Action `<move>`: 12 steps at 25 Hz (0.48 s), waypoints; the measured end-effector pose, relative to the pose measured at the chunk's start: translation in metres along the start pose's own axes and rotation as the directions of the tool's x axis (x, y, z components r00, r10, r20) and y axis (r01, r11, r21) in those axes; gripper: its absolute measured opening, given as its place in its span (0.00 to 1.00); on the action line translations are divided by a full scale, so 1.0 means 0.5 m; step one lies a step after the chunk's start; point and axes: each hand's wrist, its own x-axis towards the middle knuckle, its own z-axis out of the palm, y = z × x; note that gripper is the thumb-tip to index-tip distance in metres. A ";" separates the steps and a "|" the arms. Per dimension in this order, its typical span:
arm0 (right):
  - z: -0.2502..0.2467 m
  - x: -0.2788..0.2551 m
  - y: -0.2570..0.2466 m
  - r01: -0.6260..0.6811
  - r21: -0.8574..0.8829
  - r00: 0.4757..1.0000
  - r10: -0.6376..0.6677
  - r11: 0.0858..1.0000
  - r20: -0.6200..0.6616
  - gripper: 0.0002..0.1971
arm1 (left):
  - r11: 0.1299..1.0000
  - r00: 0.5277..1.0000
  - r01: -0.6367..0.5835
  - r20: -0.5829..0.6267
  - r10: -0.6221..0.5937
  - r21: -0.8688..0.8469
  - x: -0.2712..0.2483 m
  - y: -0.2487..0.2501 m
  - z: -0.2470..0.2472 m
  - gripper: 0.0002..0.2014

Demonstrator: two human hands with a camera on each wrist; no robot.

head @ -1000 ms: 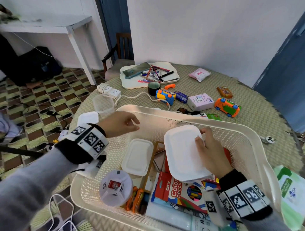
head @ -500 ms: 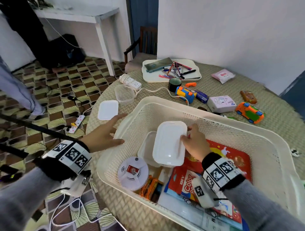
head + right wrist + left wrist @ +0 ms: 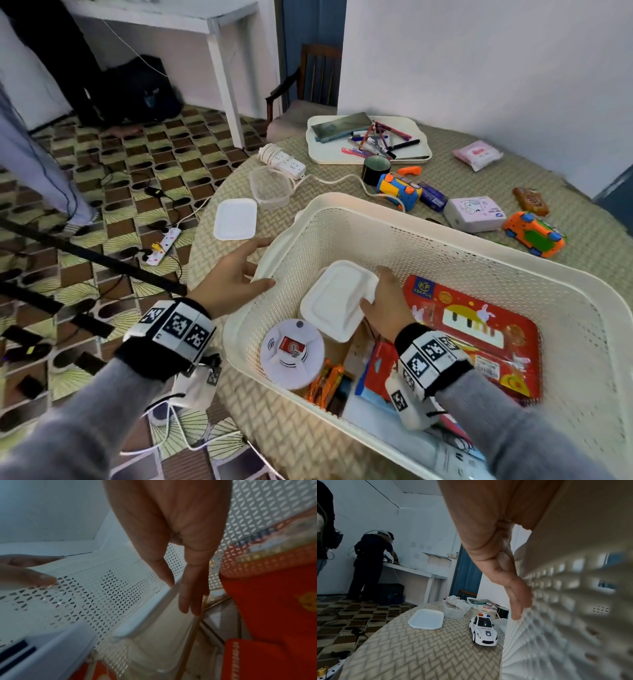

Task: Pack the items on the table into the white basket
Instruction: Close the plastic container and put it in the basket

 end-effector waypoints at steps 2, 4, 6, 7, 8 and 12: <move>-0.010 -0.013 -0.007 0.241 -0.292 0.970 -0.237 0.926 0.049 0.25 | 1.000 1.000 0.004 -0.002 -0.004 -0.002 0.003 -0.004 -0.001 0.27; -0.013 -0.025 -0.013 0.445 -0.396 0.893 -0.365 0.803 0.263 0.25 | 1.000 1.000 0.011 -0.003 -0.011 -0.003 0.005 -0.008 0.001 0.27; 0.004 -0.034 -0.013 0.496 -0.382 0.851 -0.349 0.779 0.393 0.26 | 1.000 1.000 0.025 -0.005 -0.025 -0.012 0.007 -0.013 0.002 0.25; 0.014 -0.033 -0.009 0.498 -0.355 0.846 -0.354 0.791 0.398 0.25 | 0.999 1.000 0.031 -0.006 -0.031 -0.014 0.008 -0.015 0.002 0.25; 0.021 -0.031 -0.005 0.491 -0.323 0.848 -0.359 0.809 0.389 0.24 | 0.999 0.999 0.033 -0.007 -0.033 -0.013 0.009 -0.016 0.003 0.24; 0.030 -0.013 -0.004 0.455 -0.213 0.852 -0.353 0.865 0.386 0.23 | 0.999 0.999 0.037 -0.014 -0.037 -0.017 0.011 -0.019 0.002 0.23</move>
